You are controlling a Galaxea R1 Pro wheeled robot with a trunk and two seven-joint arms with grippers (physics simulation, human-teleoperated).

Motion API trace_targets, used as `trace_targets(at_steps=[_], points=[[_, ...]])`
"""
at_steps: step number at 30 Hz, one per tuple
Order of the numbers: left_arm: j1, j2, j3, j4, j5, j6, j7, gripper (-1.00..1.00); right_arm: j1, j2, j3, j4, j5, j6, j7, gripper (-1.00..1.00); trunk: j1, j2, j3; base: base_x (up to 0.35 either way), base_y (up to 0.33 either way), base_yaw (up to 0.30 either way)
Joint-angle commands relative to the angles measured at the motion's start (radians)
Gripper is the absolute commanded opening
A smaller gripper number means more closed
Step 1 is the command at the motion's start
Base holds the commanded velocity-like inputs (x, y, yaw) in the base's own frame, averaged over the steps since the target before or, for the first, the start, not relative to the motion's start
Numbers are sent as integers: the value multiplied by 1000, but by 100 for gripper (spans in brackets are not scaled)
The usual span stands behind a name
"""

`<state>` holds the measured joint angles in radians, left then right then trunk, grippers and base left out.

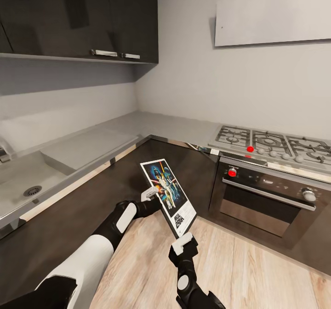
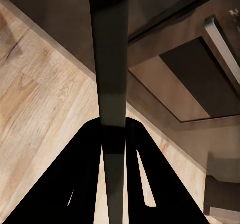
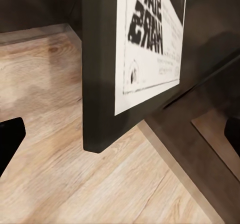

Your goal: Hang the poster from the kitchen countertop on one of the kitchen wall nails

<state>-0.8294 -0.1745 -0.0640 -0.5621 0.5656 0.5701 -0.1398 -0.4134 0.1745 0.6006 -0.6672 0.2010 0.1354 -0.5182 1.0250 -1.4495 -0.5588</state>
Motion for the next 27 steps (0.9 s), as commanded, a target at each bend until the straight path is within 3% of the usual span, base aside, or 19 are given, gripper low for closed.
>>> trace_targets(at_steps=[1,15,27], points=[[0,0,0,-1,-1,4,-1,-100,-1,0,2,0,10,10,-5,100,0,-1,-1,0,0,0],[-1,0,1,-1,-1,4,-1,-100,-1,0,1,-31,9,7,-9,100,0,-1,-1,0,0,0],[-1,0,1,-1,-1,5,-3,-100,-1,0,1,-34,-27,7,-6,100,0,-1,-1,0,0,0]])
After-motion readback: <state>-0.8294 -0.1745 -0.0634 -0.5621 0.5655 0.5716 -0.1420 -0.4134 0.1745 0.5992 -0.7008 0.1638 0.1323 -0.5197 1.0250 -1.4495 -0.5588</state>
